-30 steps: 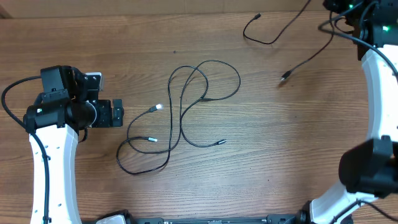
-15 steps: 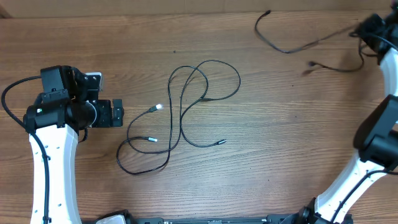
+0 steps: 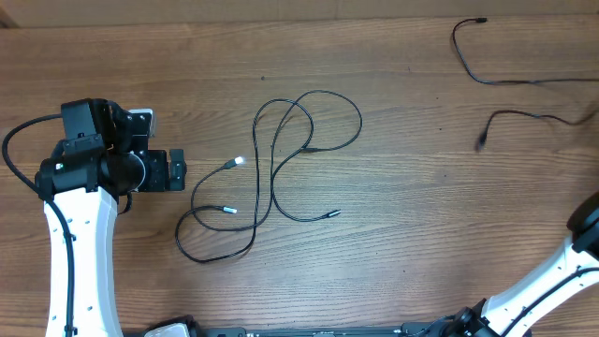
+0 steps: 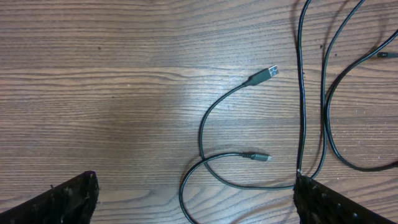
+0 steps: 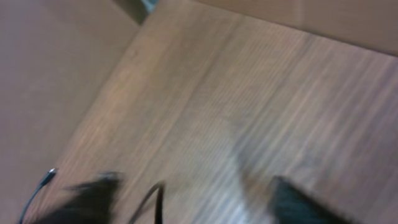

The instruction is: Untangle cables

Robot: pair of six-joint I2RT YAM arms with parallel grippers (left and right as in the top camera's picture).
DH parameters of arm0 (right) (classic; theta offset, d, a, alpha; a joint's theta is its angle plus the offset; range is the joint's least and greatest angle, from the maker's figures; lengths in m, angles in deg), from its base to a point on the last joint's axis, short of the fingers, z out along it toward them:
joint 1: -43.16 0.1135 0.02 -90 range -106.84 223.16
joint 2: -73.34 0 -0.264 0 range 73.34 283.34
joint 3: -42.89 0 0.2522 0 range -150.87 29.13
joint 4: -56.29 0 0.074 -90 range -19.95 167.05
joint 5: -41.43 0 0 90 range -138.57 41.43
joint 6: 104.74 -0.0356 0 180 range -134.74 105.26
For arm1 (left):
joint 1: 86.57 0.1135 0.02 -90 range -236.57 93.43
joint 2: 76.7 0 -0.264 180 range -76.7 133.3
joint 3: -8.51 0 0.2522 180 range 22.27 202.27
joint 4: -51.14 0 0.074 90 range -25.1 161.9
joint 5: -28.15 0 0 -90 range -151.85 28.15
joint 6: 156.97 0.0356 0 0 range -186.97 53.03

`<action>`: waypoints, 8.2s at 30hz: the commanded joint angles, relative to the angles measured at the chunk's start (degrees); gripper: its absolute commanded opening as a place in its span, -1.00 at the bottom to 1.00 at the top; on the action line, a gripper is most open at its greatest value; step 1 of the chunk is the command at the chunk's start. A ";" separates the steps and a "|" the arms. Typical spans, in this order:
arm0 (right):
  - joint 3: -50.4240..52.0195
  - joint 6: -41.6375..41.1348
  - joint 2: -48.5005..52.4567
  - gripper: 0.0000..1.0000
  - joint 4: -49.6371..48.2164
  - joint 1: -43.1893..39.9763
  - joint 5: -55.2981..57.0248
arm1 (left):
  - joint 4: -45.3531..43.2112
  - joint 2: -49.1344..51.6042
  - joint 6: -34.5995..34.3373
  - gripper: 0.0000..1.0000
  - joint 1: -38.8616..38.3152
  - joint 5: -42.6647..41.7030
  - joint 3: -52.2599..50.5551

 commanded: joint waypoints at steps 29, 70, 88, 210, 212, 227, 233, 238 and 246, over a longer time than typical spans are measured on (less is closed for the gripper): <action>-0.81 5.16 -19.34 1.00 17.51 8.00 19.74 | -0.02 -0.44 0.81 0.99 0.57 -0.09 0.92; 11.52 5.66 -5.57 1.00 29.57 17.53 23.98 | -0.02 -0.44 0.81 0.99 0.57 -0.09 0.92; 27.02 9.49 -5.55 1.00 4.81 17.46 23.98 | -0.02 -0.44 0.81 0.99 0.57 -0.09 0.92; 30.40 -16.87 -21.27 1.00 -6.01 75.71 -0.48 | -0.02 -0.44 0.81 0.99 0.57 -0.09 0.92; 30.40 -17.88 -19.69 1.00 -8.26 75.80 -0.79 | -0.02 -0.44 0.81 0.99 0.57 -0.09 0.92; 30.40 -19.39 -8.02 1.00 -21.73 75.87 -0.98 | -0.02 -0.44 0.81 0.99 0.57 -0.09 0.92; 30.40 -21.03 -4.22 0.81 -24.24 75.87 0.66 | -0.02 -0.44 0.81 1.00 0.57 -0.09 0.92; 30.40 -23.82 -1.38 0.71 -26.21 75.87 2.38 | -0.02 -0.44 0.81 0.99 0.57 -0.09 0.92; 30.40 -23.80 -0.28 0.23 -27.41 75.87 2.80 | -0.02 -0.44 0.81 1.00 0.57 -0.09 0.92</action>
